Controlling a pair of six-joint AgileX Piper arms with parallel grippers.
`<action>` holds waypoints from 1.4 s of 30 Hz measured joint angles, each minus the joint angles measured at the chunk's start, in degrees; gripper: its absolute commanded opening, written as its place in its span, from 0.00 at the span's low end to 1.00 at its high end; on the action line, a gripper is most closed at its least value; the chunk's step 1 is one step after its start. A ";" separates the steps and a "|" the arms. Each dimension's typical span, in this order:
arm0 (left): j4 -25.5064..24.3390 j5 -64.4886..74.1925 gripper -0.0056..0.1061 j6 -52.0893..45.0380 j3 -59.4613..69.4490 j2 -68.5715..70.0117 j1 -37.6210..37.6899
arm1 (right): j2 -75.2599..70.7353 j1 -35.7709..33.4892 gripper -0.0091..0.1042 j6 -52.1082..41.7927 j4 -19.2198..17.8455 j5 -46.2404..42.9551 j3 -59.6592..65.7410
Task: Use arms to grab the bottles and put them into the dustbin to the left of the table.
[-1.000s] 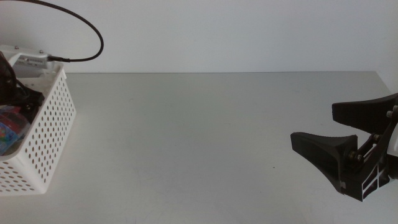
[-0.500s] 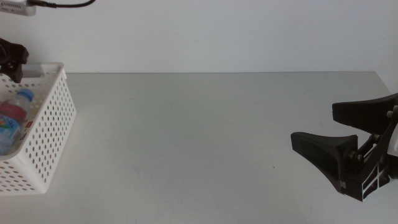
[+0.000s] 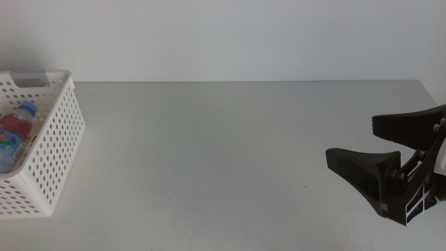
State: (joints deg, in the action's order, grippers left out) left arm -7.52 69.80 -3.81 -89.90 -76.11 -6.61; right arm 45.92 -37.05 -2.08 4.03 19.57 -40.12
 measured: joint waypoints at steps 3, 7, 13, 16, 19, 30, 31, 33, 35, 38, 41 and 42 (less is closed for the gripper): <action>1.07 -0.07 0.89 -1.07 1.29 3.87 0.00 | 0.00 0.00 0.71 0.00 0.00 0.00 0.00; 4.09 -6.03 0.89 -3.44 8.85 11.99 0.00 | 0.00 0.00 0.71 0.00 0.00 0.00 0.00; 8.57 -17.38 0.89 -3.62 22.73 26.58 0.00 | 0.00 0.00 0.71 0.00 0.00 0.00 0.00; 9.39 -21.02 0.89 -1.28 29.61 32.69 0.00 | 0.00 0.00 0.71 0.00 0.00 0.00 0.00; 10.21 -22.88 0.89 2.85 35.53 37.60 0.00 | 0.00 0.00 0.71 0.00 0.00 0.00 0.00; 9.38 -29.10 0.89 7.16 46.50 45.25 0.00 | 0.00 0.00 0.71 0.00 0.00 0.00 0.00; 9.32 -29.52 0.89 7.16 46.59 45.25 0.00 | 0.00 0.00 0.71 0.00 0.00 0.00 0.00; 9.32 -30.65 0.89 7.20 46.76 45.25 0.00 | 0.00 0.00 0.71 0.00 0.00 0.00 0.00; 9.26 -31.35 0.89 7.20 46.82 45.25 0.00 | 0.00 0.00 0.71 0.00 0.00 0.00 0.00; 8.98 -31.74 0.89 7.20 46.82 45.25 0.00 | 0.00 0.00 0.71 0.00 0.00 0.00 0.00; 8.69 -31.80 0.89 7.20 46.82 45.31 0.00 | 0.00 0.00 0.71 0.00 0.00 0.00 0.00; 8.69 -31.88 0.89 7.20 47.04 45.58 0.00 | 0.00 0.00 0.71 0.00 0.00 0.00 0.00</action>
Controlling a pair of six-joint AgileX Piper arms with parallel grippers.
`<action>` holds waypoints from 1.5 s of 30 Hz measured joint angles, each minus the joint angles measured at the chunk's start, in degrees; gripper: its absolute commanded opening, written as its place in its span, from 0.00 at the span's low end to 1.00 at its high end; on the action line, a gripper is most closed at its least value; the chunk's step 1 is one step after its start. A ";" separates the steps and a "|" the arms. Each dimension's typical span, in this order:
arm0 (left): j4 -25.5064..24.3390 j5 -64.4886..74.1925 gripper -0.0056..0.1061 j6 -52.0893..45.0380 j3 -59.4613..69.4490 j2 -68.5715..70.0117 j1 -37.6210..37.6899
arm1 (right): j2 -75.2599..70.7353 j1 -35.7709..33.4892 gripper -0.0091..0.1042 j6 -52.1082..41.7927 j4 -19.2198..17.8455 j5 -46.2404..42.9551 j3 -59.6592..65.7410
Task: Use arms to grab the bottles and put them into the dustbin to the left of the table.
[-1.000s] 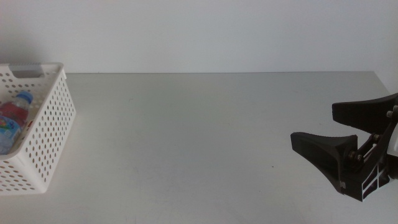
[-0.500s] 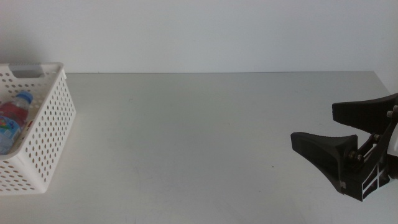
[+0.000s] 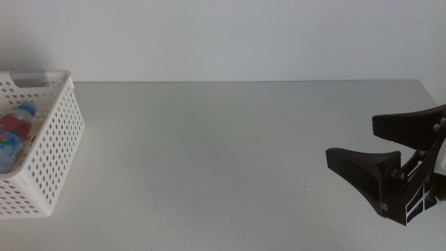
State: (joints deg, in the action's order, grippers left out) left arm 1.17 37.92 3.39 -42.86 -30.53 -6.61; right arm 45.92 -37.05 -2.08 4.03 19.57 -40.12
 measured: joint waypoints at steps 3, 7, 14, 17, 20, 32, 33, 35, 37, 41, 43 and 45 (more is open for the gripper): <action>0.00 -0.20 0.89 0.00 1.32 1.41 0.00 | 0.00 0.00 0.71 0.00 0.00 0.00 0.07; 0.00 -0.20 0.89 0.00 4.37 3.29 0.00 | -0.13 0.00 0.71 0.00 -1.32 -0.23 1.18; 0.00 -0.18 0.89 0.00 9.10 8.40 0.00 | -6.09 6.40 0.71 0.00 -4.98 -1.43 8.83; -0.06 -0.25 0.89 0.00 11.08 10.84 1.56 | -11.15 12.65 0.71 0.00 -4.98 -1.50 12.69; -0.06 -0.25 0.89 0.00 13.44 13.18 4.53 | -17.23 19.67 0.71 0.00 -4.98 -1.67 15.55; 0.51 -3.90 0.89 0.00 28.21 30.63 6.72 | -43.08 36.76 0.71 0.00 -4.44 -1.62 29.27; 0.71 -4.70 0.89 0.00 29.29 31.03 6.72 | -44.60 37.37 0.71 0.00 -4.03 -1.62 30.38; 0.85 -6.37 0.89 0.00 31.91 31.31 6.72 | -46.28 37.95 0.71 0.00 -3.56 -1.62 32.25; 0.91 -8.27 0.89 0.00 34.66 31.37 6.72 | -46.58 38.17 0.71 0.00 -3.27 -1.55 34.10; 1.07 -12.43 0.89 0.00 40.00 31.37 6.72 | -46.64 38.23 0.71 0.00 -3.02 -1.50 36.98; 1.07 -14.07 0.89 0.00 42.18 31.37 6.72 | -46.69 38.23 0.71 0.00 -3.02 -1.50 38.40; 1.07 -15.05 0.89 0.00 43.88 31.37 6.72 | -46.69 38.23 0.71 0.00 -3.02 -1.60 39.78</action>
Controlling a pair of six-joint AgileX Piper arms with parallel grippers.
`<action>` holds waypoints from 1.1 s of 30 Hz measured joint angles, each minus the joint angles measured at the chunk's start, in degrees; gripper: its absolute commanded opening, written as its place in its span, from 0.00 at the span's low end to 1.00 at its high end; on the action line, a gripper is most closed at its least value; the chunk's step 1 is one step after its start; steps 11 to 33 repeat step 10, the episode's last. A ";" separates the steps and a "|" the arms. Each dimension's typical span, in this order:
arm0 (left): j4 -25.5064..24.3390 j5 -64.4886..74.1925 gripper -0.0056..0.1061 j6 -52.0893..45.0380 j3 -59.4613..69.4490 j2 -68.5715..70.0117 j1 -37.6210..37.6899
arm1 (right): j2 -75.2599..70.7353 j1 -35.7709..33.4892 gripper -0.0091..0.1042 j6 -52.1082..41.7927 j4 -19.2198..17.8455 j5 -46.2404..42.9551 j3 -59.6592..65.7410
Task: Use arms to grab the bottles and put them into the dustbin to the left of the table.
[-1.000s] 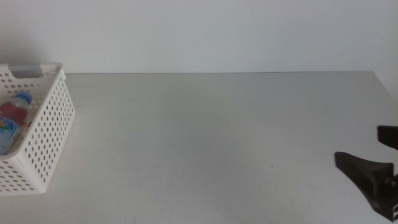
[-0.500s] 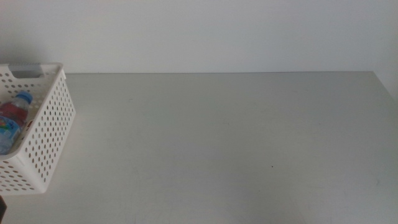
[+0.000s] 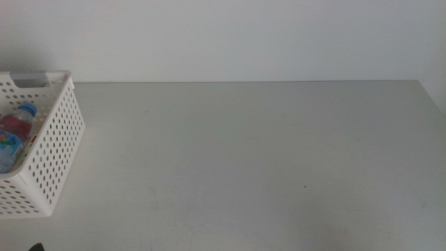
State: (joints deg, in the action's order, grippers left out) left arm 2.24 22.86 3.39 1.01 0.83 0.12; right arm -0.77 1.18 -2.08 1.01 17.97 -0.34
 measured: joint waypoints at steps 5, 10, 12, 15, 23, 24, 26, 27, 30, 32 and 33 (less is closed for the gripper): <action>0.02 -0.73 0.89 0.00 0.58 0.00 0.00 | 0.00 0.00 0.71 0.00 0.00 0.63 1.91; 0.02 -0.83 0.89 0.00 0.58 0.00 0.00 | 0.00 0.00 0.71 0.00 -0.36 1.16 1.91; 0.02 -0.83 0.89 0.00 0.58 0.00 0.00 | 0.00 0.00 0.71 0.00 -0.36 1.16 1.91; 0.02 -0.83 0.89 0.00 0.58 0.00 0.00 | 0.00 0.00 0.71 0.00 -0.36 1.16 1.91; 0.02 -0.83 0.89 0.00 0.58 0.00 0.00 | 0.00 0.00 0.71 0.00 -0.36 1.16 1.91; 0.02 -0.83 0.89 0.00 0.58 0.00 0.00 | 0.00 0.00 0.71 0.00 -0.36 1.16 1.91; 0.02 -0.83 0.89 0.00 0.58 0.00 0.00 | 0.00 0.00 0.71 0.00 -0.36 1.16 1.91; 0.02 -0.83 0.89 0.00 0.58 0.00 0.00 | 0.00 0.00 0.71 0.00 -0.36 1.16 1.91; 0.02 -0.83 0.89 0.00 0.58 0.00 0.00 | 0.00 0.00 0.71 0.00 -0.36 1.16 1.91; 0.02 -0.83 0.89 0.00 0.58 0.00 0.00 | 0.00 0.00 0.71 0.00 -0.36 1.16 1.91; 0.02 -0.83 0.89 0.00 0.58 0.00 0.00 | 0.00 0.00 0.71 0.00 -0.36 1.16 1.91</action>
